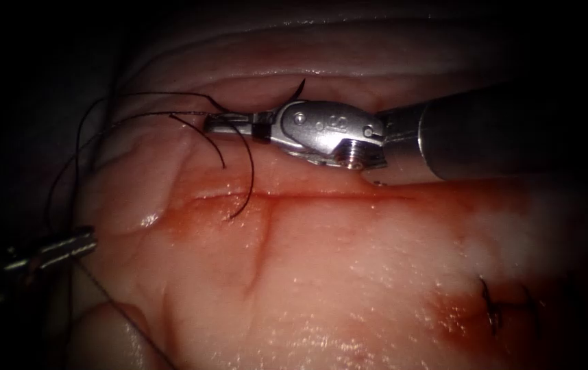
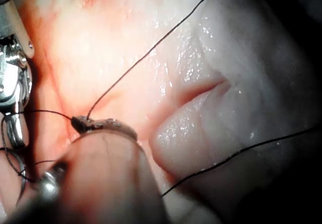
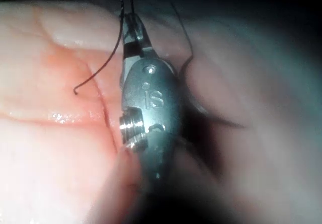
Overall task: Wound Closure
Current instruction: Use the left hand to wrap the suture two times counter-clockwise around the right hand, then grab the suture tail with the right hand, then pull the right tool down and the left tool up to secure the knot.
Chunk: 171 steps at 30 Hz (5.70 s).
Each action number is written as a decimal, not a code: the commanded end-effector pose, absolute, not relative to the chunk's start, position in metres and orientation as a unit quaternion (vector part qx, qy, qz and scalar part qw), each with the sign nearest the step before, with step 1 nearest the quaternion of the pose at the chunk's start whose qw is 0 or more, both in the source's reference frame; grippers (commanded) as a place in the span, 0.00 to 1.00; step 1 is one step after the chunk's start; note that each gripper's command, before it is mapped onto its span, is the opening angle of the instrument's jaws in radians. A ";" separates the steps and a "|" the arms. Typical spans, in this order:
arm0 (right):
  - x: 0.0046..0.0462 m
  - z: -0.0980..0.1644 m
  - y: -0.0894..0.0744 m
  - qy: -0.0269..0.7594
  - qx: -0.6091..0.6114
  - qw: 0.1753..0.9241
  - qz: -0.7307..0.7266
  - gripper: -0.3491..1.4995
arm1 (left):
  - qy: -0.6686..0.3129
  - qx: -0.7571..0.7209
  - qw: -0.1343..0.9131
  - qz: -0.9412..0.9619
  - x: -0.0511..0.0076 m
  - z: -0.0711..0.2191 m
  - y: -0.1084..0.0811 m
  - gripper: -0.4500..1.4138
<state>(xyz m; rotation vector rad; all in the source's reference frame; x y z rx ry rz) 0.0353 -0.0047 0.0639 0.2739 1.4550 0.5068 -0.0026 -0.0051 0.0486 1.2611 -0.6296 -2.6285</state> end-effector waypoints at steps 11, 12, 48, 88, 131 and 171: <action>0.0382 0.061 -0.006 0.697 0.146 0.669 0.211 0.00 | -0.127 0.498 0.102 -0.851 -0.0065 0.054 -0.003 0.00; 0.0383 0.061 -0.007 0.698 0.147 0.668 0.209 0.00 | -0.123 0.502 0.107 -0.850 -0.0067 0.055 -0.003 0.00; 0.0410 0.064 -0.009 0.669 0.146 0.701 0.200 0.61 | -0.114 0.569 0.181 -0.794 -0.0115 0.049 -0.002 0.00; 0.0379 0.064 -0.009 0.762 0.301 0.514 0.256 0.25 | -0.036 0.695 0.165 -0.699 -0.0045 0.066 0.005 0.00; 0.0385 0.065 -0.008 0.542 -0.053 0.685 0.484 0.71 | -0.065 0.668 0.103 -0.734 -0.0082 0.065 0.001 0.00; 0.0381 0.067 -0.013 0.524 -0.082 0.710 0.465 0.00 | -0.070 0.643 0.034 -0.762 -0.0065 0.067 0.010 0.00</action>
